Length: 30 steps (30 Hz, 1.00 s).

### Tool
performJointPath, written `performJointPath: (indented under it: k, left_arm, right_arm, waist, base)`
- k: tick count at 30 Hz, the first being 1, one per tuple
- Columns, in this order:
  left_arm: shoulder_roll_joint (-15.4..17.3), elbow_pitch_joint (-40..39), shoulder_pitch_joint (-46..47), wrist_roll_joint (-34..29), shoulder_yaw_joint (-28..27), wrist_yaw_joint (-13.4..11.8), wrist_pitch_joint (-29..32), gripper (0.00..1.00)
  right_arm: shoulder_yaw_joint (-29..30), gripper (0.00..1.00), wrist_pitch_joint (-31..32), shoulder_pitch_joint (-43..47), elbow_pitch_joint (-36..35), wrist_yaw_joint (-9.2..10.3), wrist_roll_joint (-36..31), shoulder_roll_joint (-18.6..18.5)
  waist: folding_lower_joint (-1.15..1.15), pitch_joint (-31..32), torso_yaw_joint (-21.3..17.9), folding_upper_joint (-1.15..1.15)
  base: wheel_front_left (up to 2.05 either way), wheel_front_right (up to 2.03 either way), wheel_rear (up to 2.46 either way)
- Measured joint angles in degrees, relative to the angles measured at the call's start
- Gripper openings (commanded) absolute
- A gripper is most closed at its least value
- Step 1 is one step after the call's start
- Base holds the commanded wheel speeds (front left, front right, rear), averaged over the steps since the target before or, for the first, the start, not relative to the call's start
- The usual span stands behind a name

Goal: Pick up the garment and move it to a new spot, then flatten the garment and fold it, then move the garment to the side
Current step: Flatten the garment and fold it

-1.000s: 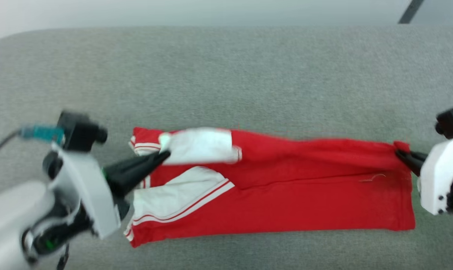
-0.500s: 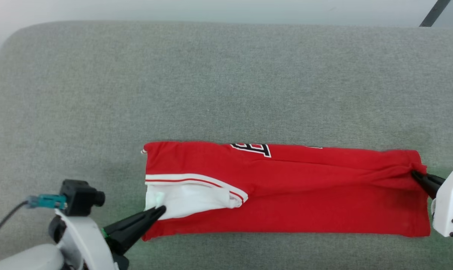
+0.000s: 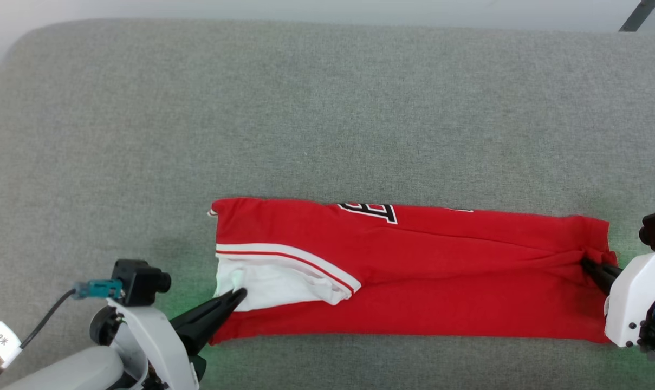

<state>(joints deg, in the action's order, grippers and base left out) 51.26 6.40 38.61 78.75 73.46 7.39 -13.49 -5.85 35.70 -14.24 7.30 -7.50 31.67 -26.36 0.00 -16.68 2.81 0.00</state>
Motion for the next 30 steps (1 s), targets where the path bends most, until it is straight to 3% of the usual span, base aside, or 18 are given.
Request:
performJointPath:
  k: [2, 3, 4, 5, 6, 7, 9, 10, 15, 21, 30]
  left_arm:
    - [-0.63, 1.21, -0.29, 0.23, 0.01, 0.00, -0.34, 0.00]
    - [-0.89, 1.86, -0.46, 0.22, -0.03, 0.00, -0.49, 0.00]
    - [-1.16, 2.30, -0.63, 0.07, 0.00, 0.00, -0.58, 0.03]
    - [-1.47, 2.77, -0.85, -0.12, -0.04, 0.00, -0.67, 0.13]
    - [-1.82, 3.20, -1.13, -0.19, -0.01, 0.00, -0.73, 0.25]
    - [-2.11, 3.52, -1.30, -0.20, 0.01, 0.00, -0.77, 0.46]
    - [-2.53, 3.88, -1.38, -0.14, -0.02, 0.00, -1.14, 0.95]
    - [-2.71, 4.02, -1.44, -0.11, -0.12, 0.00, -1.16, 1.00]
    - [-3.03, 4.27, -3.25, 0.18, -2.77, 0.00, -1.42, 1.00]
    - [-4.02, 5.12, -7.71, -2.44, -10.45, 0.00, -1.65, 1.00]
    - [-10.73, 7.65, -17.01, -12.14, -26.46, -1.34, -1.65, 1.00]
  right_arm:
    - [-0.32, 0.00, -0.82, -0.21, 0.84, 0.00, 0.07, 0.09]
    - [-0.46, 0.05, -1.46, -0.21, 1.13, 0.00, 0.05, 0.08]
    - [-0.51, 0.29, -2.16, -0.21, 1.38, 0.00, 0.01, 0.09]
    - [-0.47, 0.70, -2.78, -0.21, 1.62, 0.00, -0.02, 0.14]
    - [-0.37, 0.92, -3.30, -0.21, 1.83, 0.00, -0.02, 0.20]
    - [-0.18, 1.00, -3.72, -0.20, 1.96, 0.00, -0.02, 0.25]
    - [0.43, 1.00, -4.42, -0.13, 2.12, 0.00, 0.19, 0.26]
    - [0.81, 1.00, -4.53, -0.03, 2.08, 0.00, 0.43, 0.27]
    - [3.18, 1.00, -4.52, 2.32, 1.11, 0.00, 1.97, -0.21]
    - [7.25, 1.00, -3.21, 5.65, 0.58, 0.00, 3.37, -0.99]
    - [13.65, 1.00, 3.12, 8.15, 1.91, 0.00, 4.43, -0.27]
  waist:
    - [0.00, 0.32, 0.00, 0.00]
    - [0.00, 0.53, 0.00, 0.00]
    - [0.00, 0.76, 0.01, 0.00]
    - [0.00, 1.00, 0.02, 0.00]
    - [0.00, 1.27, 0.06, 0.00]
    - [0.00, 1.57, 0.11, 0.00]
    - [0.00, 2.20, 0.23, 0.00]
    - [0.00, 2.54, 0.32, 0.00]
    - [0.00, 4.39, 0.95, 0.00]
    - [0.00, 6.47, 2.39, 0.00]
    - [0.00, 7.80, 6.28, 0.00]
  base:
    - [0.00, 0.00, 0.00]
    - [0.00, 0.00, 0.00]
    - [0.00, 0.00, 0.00]
    - [0.00, 0.00, 0.00]
    - [0.00, 0.00, 0.00]
    - [0.00, 0.00, 0.00]
    - [0.00, 0.00, 0.00]
    - [0.00, 0.00, 0.00]
    - [0.00, 0.00, 0.00]
    - [0.00, 0.00, 0.00]
    - [0.00, 0.00, 0.00]
